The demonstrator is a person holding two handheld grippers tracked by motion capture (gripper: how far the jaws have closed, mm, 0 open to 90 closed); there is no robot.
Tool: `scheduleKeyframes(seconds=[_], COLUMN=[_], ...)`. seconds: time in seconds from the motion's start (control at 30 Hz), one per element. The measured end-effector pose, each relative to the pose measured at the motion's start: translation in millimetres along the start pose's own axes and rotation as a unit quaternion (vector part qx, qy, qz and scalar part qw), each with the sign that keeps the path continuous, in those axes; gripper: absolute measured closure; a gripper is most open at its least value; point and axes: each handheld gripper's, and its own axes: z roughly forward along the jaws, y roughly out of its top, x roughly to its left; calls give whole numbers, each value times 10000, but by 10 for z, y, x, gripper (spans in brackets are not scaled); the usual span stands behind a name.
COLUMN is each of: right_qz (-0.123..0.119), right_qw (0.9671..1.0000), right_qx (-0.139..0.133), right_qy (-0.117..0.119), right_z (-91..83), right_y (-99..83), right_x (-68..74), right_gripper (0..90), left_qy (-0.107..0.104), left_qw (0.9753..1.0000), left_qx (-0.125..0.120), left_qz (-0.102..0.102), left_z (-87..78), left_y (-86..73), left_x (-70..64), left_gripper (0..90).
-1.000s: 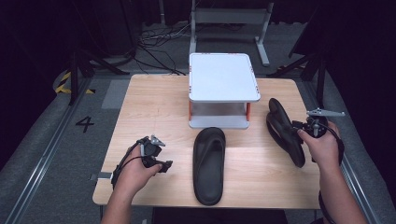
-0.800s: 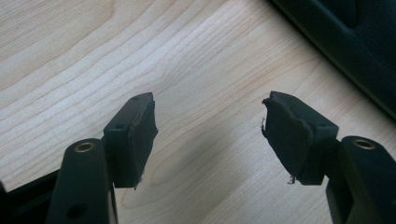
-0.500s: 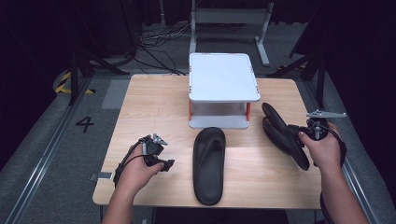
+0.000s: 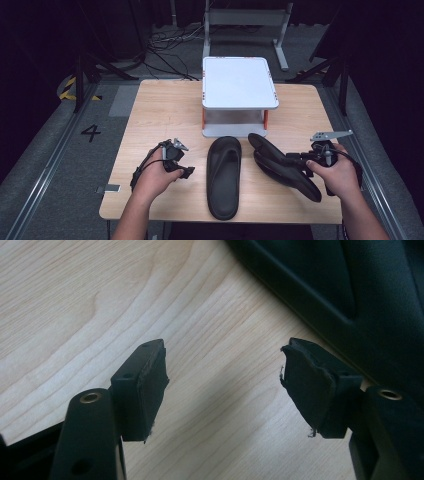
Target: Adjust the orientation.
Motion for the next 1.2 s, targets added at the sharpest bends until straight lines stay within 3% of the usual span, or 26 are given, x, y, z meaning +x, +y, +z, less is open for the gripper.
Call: scheduleKeyframes(seconds=[0.1,0.37,0.57,0.6,0.63,0.67,0.7,0.83,0.93,1.03,1.2], right_qz=[107,228,216,216,166,166,186,222,199,207,343], right_qw=[9998,9997,9976,9976,9956,9956,9937,9922,9895,9864,9862], right_qx=[160,-23,-288,-288,-339,-339,-374,-419,-445,-233,4], right_qy=[-64,-55,-599,-599,-862,-862,-1041,-1150,-1357,-1614,-1619], right_z=[57,26,-85,-85,-117,-117,-135,-141,-139,-104,52], right_y=[-57,-87,-92,-92,-103,-103,-120,-142,-169,-227,-326], right_x=[-35,-118,-267,-267,-328,-328,-387,-446,-522,-635,-783], right_gripper=[636,631,651,651,668,668,675,689,702,710,706], left_qy=[-41,-65,-42,-42,-23,-23,-45,-71,-81,-80,-117], left_qw=[10000,10000,10000,10000,10000,10000,10000,9999,9999,9999,9998], left_qx=[5,9,56,56,43,43,54,89,116,102,130], left_qz=[48,72,9,9,29,29,22,30,40,64,69], left_z=[17,46,42,42,50,50,58,86,99,113,124], left_y=[36,65,42,42,44,44,47,50,57,66,67], left_x=[-6,-16,-2,-2,-5,-5,-10,-21,-31,-36,-42], left_gripper=[347,347,347,347,347,347,347,347,347,347,347])
